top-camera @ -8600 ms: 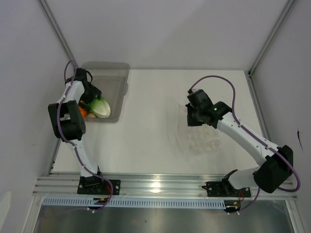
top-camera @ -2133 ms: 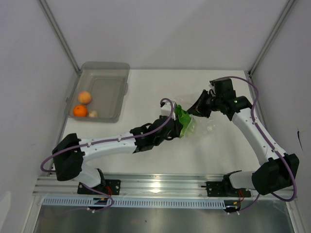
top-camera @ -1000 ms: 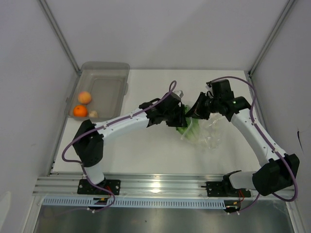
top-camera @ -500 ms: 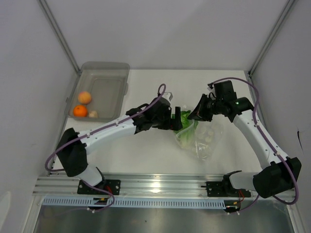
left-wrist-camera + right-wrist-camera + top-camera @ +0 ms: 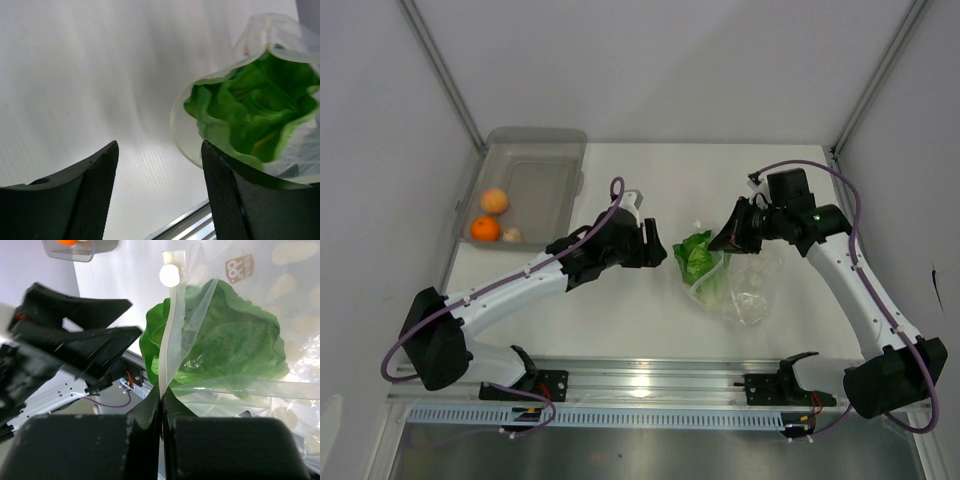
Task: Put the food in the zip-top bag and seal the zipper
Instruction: Adjust the zipper food storage bag at the center of the board.
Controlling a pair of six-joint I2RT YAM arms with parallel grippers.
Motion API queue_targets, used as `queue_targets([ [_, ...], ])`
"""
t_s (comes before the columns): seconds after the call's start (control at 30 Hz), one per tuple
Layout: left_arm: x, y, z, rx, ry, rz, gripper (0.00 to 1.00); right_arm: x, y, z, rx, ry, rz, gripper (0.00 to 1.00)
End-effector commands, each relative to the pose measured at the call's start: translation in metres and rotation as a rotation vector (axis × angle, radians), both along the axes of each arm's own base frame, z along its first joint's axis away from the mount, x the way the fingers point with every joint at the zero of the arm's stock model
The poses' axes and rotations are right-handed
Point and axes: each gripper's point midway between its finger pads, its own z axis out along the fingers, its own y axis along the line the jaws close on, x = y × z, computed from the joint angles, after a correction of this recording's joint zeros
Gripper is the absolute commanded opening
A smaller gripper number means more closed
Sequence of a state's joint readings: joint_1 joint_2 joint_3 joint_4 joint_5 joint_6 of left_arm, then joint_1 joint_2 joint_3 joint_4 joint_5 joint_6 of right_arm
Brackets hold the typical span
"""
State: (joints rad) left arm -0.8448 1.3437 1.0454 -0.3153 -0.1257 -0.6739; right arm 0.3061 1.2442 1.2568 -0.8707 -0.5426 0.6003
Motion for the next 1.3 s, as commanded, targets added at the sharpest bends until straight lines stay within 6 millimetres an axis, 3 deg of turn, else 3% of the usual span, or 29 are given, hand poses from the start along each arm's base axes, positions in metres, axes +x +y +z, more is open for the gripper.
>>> queue_targets([
  [0.0, -0.003, -0.009, -0.011, -0.05, 0.026, -0.048, 0.68, -0.01, 0.003, 0.014, 0.045, -0.036, 0.05, 0.0],
  [0.23, -0.007, -0.024, -0.038, -0.108, 0.126, -0.101, 0.55, -0.016, 0.005, 0.019, 0.069, -0.043, 0.064, 0.0],
  [0.5, -0.013, -0.049, -0.043, -0.196, 0.188, -0.179, 0.5, -0.019, 0.004, 0.02, 0.078, -0.04, 0.067, 0.0],
  [0.67, -0.015, -0.056, -0.052, -0.205, 0.227, -0.198, 0.39, -0.02, 0.005, 0.021, 0.083, -0.042, 0.066, 0.0],
  [0.8, -0.019, -0.061, -0.057, -0.217, 0.252, -0.224, 0.22, -0.018, 0.004, 0.022, 0.086, -0.048, 0.059, 0.0],
  [0.9, -0.018, -0.062, -0.045, -0.226, 0.239, -0.23, 0.01, -0.017, 0.0, 0.018, 0.06, -0.047, 0.048, 0.0],
  [1.07, -0.018, -0.055, -0.014, -0.218, 0.175, -0.237, 0.01, 0.0, -0.039, -0.004, -0.189, -0.075, -0.083, 0.0],
  [1.1, -0.017, -0.06, 0.005, -0.235, 0.148, -0.254, 0.0, -0.001, -0.046, -0.006, -0.234, -0.078, -0.09, 0.0],
  [1.2, -0.025, -0.065, 0.036, -0.245, 0.099, -0.296, 0.01, 0.006, -0.062, 0.003, -0.318, -0.109, -0.132, 0.0],
  [1.27, -0.028, -0.072, 0.067, -0.267, 0.048, -0.334, 0.01, 0.009, -0.065, 0.011, -0.335, -0.134, -0.139, 0.0],
])
